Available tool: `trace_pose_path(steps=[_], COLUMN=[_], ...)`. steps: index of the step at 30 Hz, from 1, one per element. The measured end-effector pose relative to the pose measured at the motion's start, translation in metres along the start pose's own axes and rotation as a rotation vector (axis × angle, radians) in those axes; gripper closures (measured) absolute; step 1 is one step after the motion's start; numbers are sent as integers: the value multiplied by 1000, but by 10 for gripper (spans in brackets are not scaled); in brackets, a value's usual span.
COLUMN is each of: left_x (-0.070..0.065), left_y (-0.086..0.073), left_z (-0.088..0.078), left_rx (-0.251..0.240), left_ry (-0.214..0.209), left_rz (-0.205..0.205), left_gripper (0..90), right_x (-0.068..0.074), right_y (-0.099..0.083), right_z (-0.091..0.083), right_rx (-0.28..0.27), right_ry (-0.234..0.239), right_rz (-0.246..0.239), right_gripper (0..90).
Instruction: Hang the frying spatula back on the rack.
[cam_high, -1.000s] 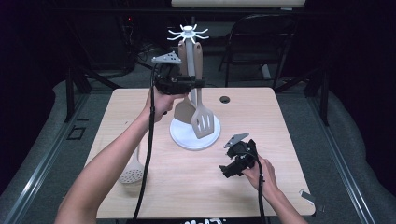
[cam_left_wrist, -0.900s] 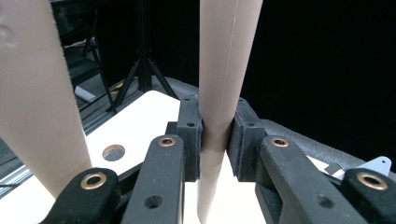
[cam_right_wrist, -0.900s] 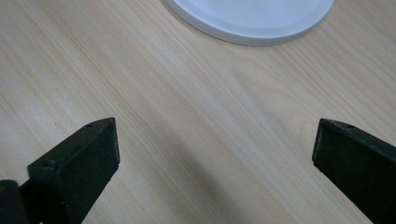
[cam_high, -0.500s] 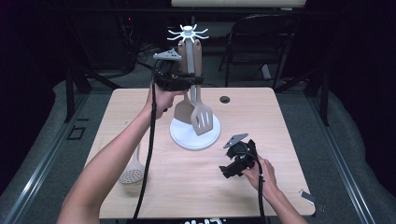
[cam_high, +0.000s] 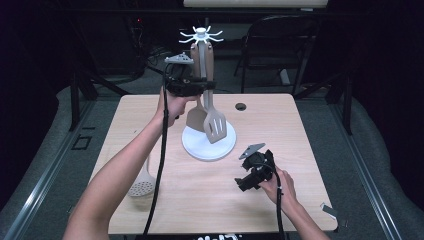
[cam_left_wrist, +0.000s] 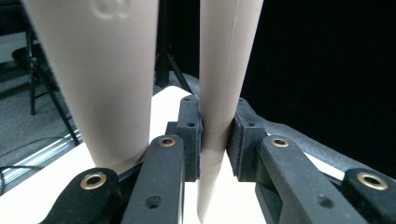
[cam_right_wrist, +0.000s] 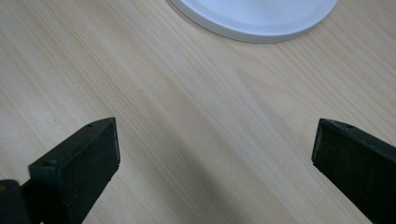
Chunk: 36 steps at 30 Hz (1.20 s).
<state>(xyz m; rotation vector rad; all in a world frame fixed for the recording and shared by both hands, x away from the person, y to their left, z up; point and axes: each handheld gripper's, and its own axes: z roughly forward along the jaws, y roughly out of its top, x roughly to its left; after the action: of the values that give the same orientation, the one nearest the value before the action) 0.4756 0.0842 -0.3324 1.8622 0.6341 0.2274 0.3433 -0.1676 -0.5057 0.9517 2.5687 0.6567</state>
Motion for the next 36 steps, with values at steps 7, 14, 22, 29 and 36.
trace_pose_path(steps=[7, 14, 22, 29, 36], left_x=[-1, -8, -15, -16, -19], left_y=[-1, -1, -5, -9, -13], left_z=[2, 4, 2, -4, -12], left_rx=[6, 10, -4, -12, 6], left_ry=[52, 131, 178, 149, 85], left_rz=[15, 48, 74, 61, 39], left_gripper=[770, 768, 756, 679, 476], right_x=[0, 1, 1, 2, 2], right_y=[0, 0, 0, 1, 1], right_z=[1, 1, 0, 1, 2], right_rx=[3, -3, 0, 10, 15], right_ry=[-1, 1, -1, 1, 3], right_rz=[-5, -8, -11, -17, -20], right_gripper=[6, 6, 6, 6, 6])
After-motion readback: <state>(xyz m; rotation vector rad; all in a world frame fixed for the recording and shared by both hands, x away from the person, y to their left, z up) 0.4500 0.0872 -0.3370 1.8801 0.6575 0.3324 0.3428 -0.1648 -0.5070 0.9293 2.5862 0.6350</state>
